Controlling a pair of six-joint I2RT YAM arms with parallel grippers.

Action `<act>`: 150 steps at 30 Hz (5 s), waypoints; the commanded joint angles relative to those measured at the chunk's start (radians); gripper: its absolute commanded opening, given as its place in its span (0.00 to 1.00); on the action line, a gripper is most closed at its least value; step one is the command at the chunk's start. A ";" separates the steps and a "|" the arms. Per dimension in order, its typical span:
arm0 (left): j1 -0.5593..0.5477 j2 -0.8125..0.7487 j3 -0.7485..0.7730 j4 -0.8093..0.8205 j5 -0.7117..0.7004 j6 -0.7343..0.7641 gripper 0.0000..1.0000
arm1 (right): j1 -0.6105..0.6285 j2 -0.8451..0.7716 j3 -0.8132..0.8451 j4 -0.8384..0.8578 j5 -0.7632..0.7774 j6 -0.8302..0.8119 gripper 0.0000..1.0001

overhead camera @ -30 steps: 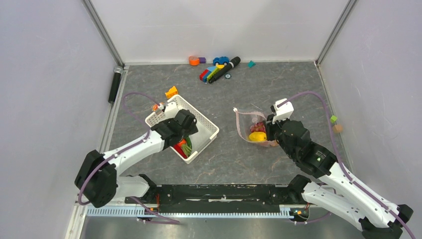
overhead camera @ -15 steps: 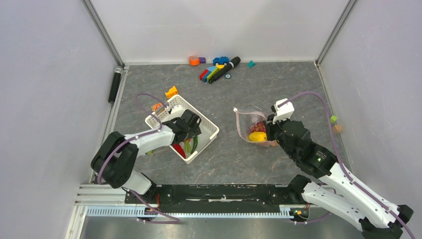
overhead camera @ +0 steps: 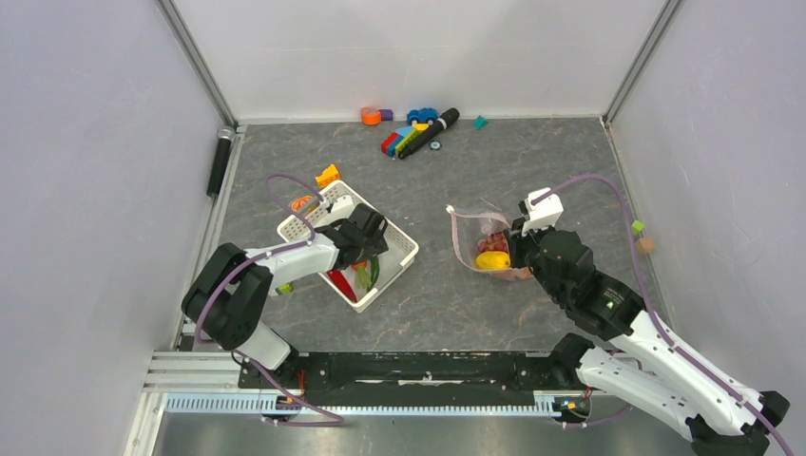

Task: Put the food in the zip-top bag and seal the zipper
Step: Pick up the fake vegetable from the bin, then place the fake vegetable in the zipper food storage bag.

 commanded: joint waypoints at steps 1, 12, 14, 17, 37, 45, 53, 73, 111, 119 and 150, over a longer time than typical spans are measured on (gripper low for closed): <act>0.003 -0.023 0.009 -0.005 0.014 0.020 0.90 | 0.002 -0.005 0.002 0.020 0.014 0.004 0.11; 0.109 -0.021 -0.015 0.089 -0.015 0.042 0.89 | 0.002 -0.003 0.003 0.020 0.008 0.002 0.11; 0.127 -0.008 -0.007 0.130 -0.006 0.054 0.88 | 0.002 -0.002 0.005 0.018 0.013 0.002 0.11; 0.143 0.028 0.026 0.143 0.001 0.067 0.82 | 0.002 -0.002 0.005 0.017 0.016 0.002 0.12; 0.189 0.166 0.108 0.172 0.065 0.095 0.52 | 0.001 0.007 0.005 0.014 0.036 0.000 0.12; 0.189 0.161 0.111 0.137 0.054 0.122 0.35 | 0.002 0.008 0.005 0.014 0.036 0.000 0.12; 0.188 0.045 0.093 0.067 -0.032 0.160 0.09 | 0.002 0.005 0.003 0.014 0.031 0.001 0.11; 0.102 -0.594 0.015 0.137 -0.030 0.204 0.02 | 0.002 0.018 0.000 0.027 0.007 0.002 0.12; -0.202 -0.100 0.299 1.303 1.200 0.425 0.02 | 0.002 0.054 0.221 -0.027 -0.512 0.000 0.00; -0.220 0.019 0.298 1.327 1.247 0.442 0.02 | 0.002 0.022 0.187 -0.049 -0.394 0.014 0.00; -0.225 -0.160 0.234 0.822 1.122 0.616 1.00 | 0.001 0.042 0.187 -0.078 -0.195 0.009 0.01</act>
